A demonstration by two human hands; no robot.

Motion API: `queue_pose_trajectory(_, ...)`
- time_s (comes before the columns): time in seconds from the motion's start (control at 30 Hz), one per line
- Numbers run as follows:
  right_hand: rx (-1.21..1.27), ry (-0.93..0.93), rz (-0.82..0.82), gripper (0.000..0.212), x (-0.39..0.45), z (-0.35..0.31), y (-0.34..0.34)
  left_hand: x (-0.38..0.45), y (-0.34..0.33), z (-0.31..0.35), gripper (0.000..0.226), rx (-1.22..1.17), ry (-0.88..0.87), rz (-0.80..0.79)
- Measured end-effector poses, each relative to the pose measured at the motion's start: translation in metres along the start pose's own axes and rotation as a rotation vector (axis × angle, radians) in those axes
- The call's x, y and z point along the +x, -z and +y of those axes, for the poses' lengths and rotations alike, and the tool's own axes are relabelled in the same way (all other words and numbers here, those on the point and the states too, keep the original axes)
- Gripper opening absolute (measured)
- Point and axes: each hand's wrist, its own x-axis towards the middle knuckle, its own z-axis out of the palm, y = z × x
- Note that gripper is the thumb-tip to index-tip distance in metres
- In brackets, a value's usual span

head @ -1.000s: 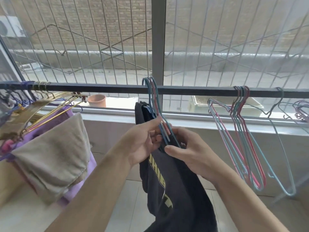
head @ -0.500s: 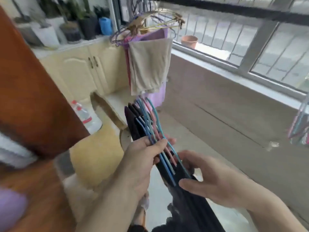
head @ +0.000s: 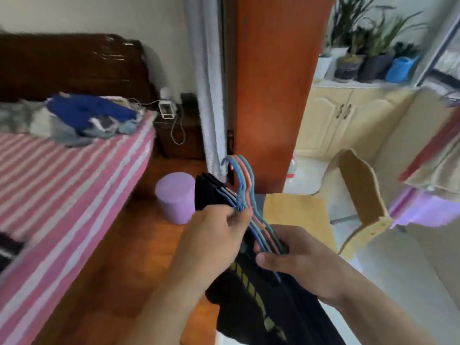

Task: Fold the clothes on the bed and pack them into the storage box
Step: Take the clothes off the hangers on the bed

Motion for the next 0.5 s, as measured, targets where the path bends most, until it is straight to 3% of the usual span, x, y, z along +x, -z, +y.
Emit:
queue_pose_trajectory(0.07, -0.016, 0.005, -0.067, 0.008, 0.057, -0.018, -0.032, 0.017, 0.049, -0.044, 0.036, 0.043, 0.01, 0.205)
queue_pose_trajectory(0.13, -0.041, 0.032, -0.129, 0.007, 0.125, -0.038, -0.072, 0.039, 0.102, -0.088, 0.014, -0.186, 0.008, 0.3)
queue_pose_trajectory(0.23, -0.093, 0.081, -0.227, 0.007, 0.213, -0.072, -0.123, 0.08, 0.173, -0.132, 0.027, -0.683, -0.099, 0.211)
queue_pose_trajectory(0.37, -0.209, 0.102, -0.296, 0.005, 0.318, -0.12, -0.172, 0.144, 0.27, -0.176, 0.045, -0.843, -0.168, 0.156)
queue_pose_trajectory(0.5, -0.298, 0.29, -0.252, 0.012, 0.42, -0.163, -0.19, 0.207, 0.351, -0.218, 0.047, -0.955, -0.129, 0.262)
